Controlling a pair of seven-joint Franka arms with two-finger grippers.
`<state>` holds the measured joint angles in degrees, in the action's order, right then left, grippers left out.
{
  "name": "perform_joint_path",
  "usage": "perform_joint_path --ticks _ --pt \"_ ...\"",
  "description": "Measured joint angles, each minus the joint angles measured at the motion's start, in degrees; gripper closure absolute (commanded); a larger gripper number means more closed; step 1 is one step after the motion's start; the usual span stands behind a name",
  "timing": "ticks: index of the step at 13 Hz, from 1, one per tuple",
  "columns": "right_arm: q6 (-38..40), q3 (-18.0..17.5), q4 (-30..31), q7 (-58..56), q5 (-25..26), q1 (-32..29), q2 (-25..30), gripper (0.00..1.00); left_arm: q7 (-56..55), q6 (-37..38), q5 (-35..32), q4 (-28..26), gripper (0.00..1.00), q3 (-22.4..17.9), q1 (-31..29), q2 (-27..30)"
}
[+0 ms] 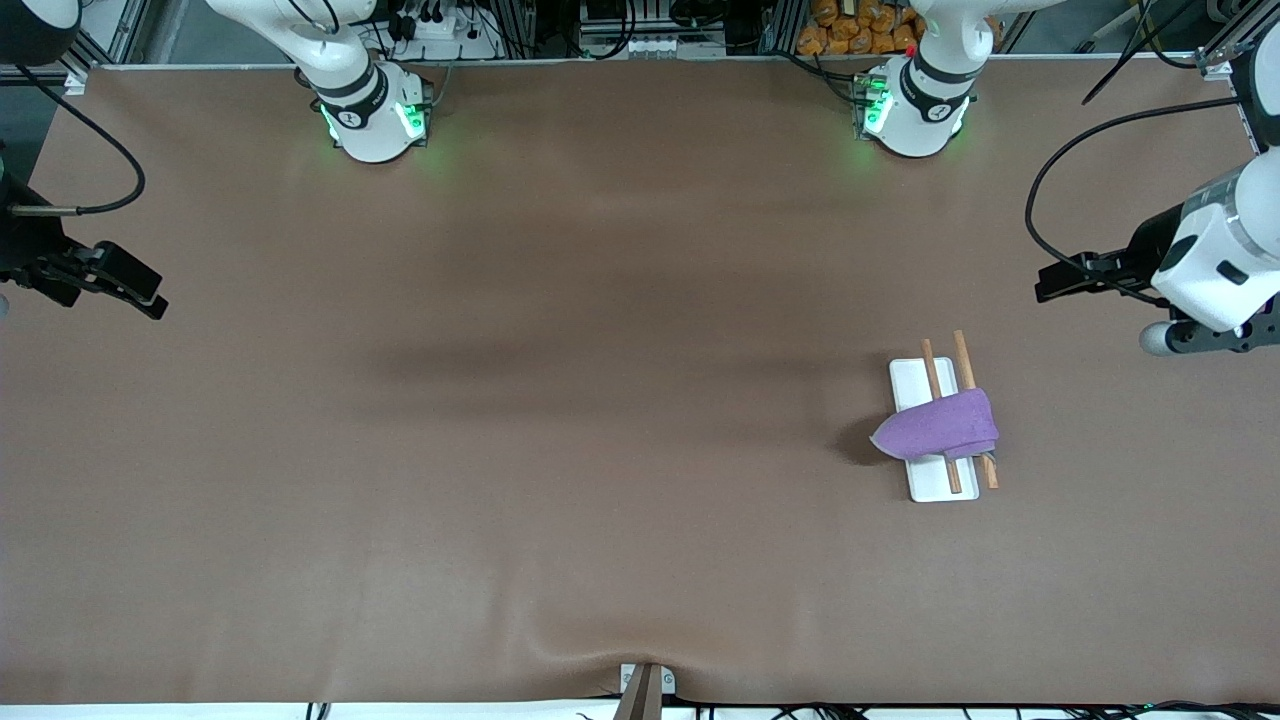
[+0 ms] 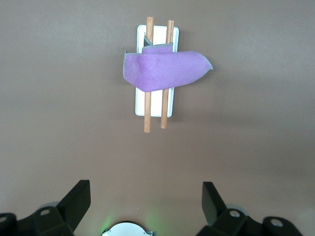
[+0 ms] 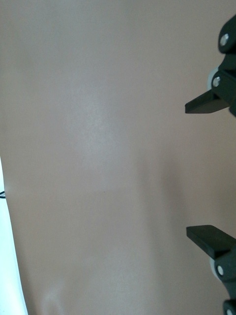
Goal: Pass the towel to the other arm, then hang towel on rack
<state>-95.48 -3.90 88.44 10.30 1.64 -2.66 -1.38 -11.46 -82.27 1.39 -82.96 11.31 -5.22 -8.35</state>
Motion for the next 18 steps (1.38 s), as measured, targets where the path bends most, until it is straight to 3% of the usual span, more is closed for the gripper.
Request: perform_joint_path --ticks 6,18 --pt "0.00 0.00 0.00 0.01 -0.09 0.00 0.00 0.00 -0.06 0.64 0.00 -0.72 0.00 -0.11 -0.28 3.69" --pt "1.65 0.25 0.00 0.15 -0.25 -1.22 -0.02 0.00 -0.06 0.68 0.00 -1.24 0.00 0.55 -0.11 5.86"
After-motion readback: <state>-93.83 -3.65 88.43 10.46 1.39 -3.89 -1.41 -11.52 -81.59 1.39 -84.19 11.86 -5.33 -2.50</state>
